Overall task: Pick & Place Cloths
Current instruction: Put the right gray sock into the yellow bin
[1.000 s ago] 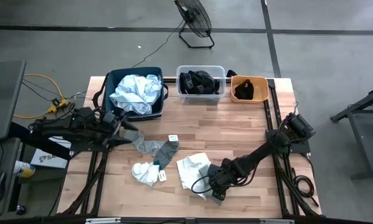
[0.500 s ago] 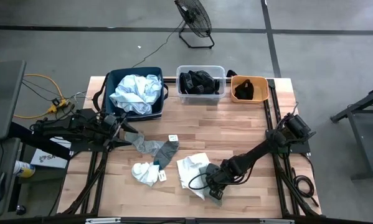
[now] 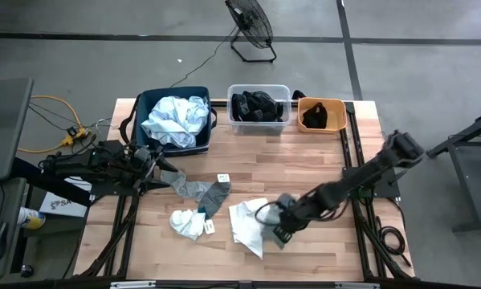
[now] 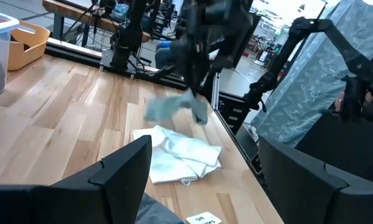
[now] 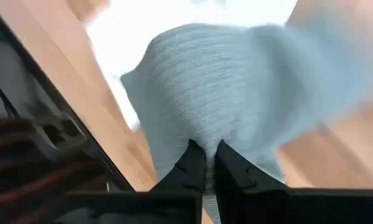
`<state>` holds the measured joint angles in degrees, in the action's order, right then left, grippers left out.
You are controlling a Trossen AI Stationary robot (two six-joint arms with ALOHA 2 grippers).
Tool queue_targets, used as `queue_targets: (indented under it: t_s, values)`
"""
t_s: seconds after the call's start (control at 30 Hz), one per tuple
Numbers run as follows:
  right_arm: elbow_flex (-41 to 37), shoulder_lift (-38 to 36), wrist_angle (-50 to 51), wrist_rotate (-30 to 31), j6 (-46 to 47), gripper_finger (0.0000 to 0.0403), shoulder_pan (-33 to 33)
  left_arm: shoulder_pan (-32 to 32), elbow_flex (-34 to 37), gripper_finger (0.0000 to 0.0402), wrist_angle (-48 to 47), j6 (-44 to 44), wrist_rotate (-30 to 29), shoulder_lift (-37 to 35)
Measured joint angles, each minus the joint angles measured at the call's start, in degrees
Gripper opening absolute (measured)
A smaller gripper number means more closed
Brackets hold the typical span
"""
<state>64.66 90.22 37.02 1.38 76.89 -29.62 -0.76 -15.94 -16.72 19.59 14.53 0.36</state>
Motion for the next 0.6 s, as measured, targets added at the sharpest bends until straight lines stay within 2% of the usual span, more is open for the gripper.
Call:
queue_targets:
  t_s: [0.23, 0.43, 0.6]
  values:
    - [0.09, -12.12, 11.23, 16.79, 1.65, 0.0005, 3.02, -0.01, 0.00, 0.0290, 0.27, 0.24, -0.31, 0.00]
    - [0.11, -18.56, 18.81, 30.79, 1.48, 0.0005, 9.62, -0.01, 0.00, 0.0290, 0.27, 0.80, -1.09, 0.00]
    - [0.17, -20.81, 30.00, 34.81, 4.08, 0.0005, 18.35, -0.01, 0.00, 0.0290, 0.12, 1.95, -5.80, 0.00]
